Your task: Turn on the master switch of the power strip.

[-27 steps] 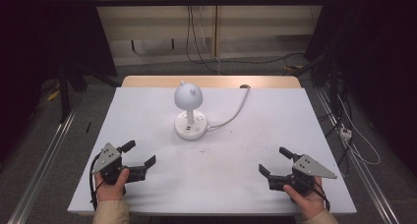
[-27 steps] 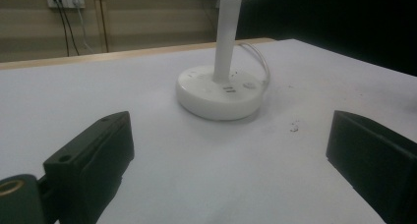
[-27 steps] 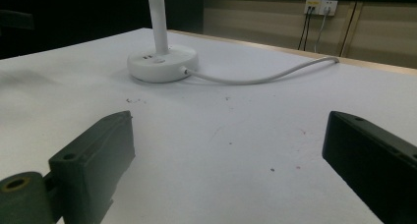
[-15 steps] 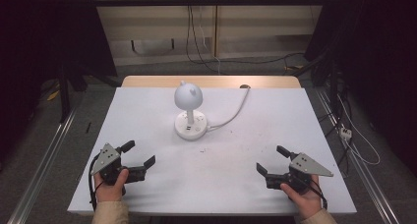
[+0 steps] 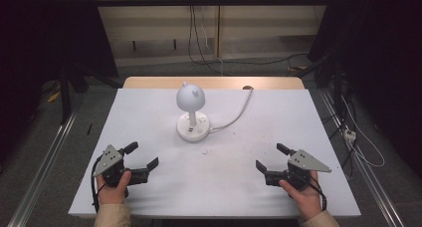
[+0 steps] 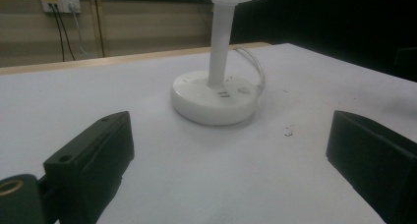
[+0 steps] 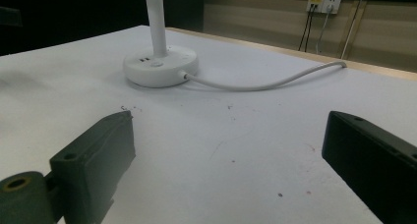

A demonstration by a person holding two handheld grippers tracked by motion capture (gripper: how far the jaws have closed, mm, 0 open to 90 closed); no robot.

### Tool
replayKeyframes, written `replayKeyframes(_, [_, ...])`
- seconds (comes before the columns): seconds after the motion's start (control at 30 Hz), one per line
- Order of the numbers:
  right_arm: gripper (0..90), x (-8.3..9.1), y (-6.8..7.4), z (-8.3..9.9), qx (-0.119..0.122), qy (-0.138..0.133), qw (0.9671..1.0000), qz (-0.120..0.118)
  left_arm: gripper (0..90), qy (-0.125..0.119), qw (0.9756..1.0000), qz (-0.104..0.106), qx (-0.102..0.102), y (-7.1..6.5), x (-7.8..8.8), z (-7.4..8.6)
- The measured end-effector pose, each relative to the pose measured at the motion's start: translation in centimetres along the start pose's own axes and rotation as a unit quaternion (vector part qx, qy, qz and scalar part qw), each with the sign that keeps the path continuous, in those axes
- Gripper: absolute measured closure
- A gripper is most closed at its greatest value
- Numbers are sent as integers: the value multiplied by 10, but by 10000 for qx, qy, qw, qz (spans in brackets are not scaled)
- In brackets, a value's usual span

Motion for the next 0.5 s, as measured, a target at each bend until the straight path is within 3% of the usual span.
replayKeyframes(0.5, [69, -29, 9, -6, 31, 185, 9998, -112, 38, -38, 10000, 36, -10, -1, 1, -1])
Point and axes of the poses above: each handheld gripper's, and its own axes: x roughly backward along the jaws, z roughly out of its underside, y roughly to its left, the point moved 10 cm from there along -x, roughly forward along the jaws, and after that the axes turned 4 degrees about -z, right-handed, at the moved point
